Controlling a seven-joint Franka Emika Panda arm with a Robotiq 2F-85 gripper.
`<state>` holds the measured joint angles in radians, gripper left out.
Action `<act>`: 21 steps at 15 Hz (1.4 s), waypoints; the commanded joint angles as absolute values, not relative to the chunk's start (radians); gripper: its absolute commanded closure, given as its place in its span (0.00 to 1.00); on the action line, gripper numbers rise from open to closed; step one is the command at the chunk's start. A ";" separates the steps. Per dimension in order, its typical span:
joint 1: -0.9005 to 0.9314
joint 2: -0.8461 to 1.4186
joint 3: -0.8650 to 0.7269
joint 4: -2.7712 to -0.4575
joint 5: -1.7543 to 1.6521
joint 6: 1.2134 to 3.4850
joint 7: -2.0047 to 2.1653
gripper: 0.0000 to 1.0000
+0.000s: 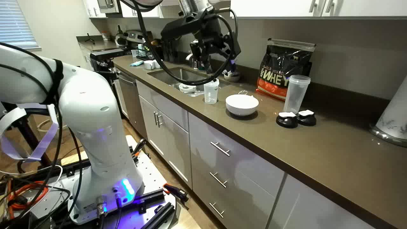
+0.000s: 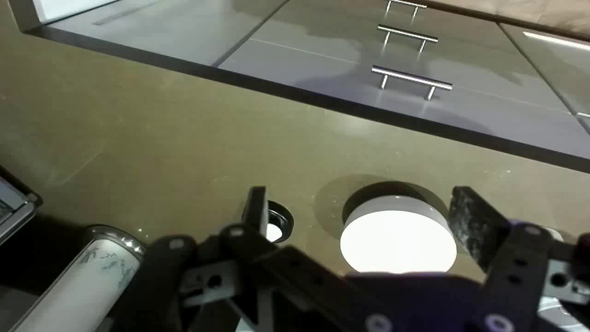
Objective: Use the measuring spoon to transfer one spoon of contents from the bowl to the cup at the left
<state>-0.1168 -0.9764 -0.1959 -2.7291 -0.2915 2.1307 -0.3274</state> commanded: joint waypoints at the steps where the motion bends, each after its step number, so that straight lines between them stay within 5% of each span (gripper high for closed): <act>1: -0.114 -0.976 -0.197 -2.727 -0.293 2.128 -0.326 0.00; 21: -0.050 -0.905 -0.185 -2.697 -0.282 2.195 -0.337 0.00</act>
